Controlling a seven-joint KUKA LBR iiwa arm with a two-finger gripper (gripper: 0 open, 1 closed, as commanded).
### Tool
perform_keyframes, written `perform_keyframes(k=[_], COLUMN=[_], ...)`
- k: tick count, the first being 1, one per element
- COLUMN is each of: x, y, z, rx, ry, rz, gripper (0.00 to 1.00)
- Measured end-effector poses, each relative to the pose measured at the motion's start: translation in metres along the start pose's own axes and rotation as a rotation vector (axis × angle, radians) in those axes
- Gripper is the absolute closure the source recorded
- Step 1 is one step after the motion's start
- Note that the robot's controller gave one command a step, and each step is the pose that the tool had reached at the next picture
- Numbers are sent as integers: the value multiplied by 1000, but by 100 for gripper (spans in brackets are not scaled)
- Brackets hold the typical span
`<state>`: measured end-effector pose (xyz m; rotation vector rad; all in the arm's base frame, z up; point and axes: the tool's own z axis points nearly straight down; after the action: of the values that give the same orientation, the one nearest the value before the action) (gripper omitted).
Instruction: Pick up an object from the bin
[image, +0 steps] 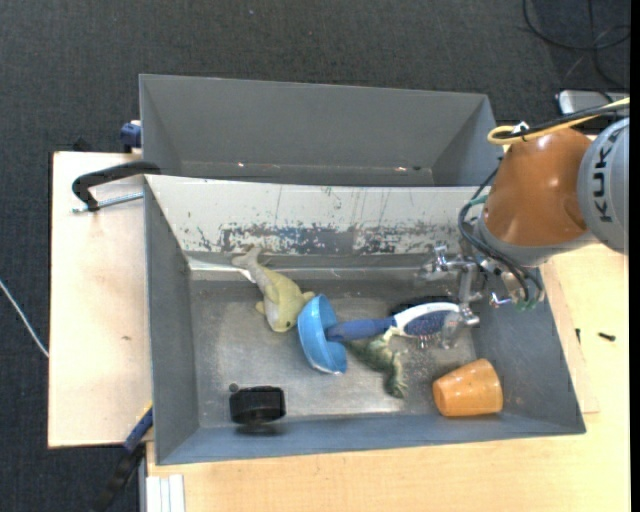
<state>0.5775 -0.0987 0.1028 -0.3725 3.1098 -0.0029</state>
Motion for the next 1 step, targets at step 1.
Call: perform_keyframes(k=[1], x=[-12], y=[-13], z=[2], rx=[-2], ry=[3], rz=[-64], gripper=[0])
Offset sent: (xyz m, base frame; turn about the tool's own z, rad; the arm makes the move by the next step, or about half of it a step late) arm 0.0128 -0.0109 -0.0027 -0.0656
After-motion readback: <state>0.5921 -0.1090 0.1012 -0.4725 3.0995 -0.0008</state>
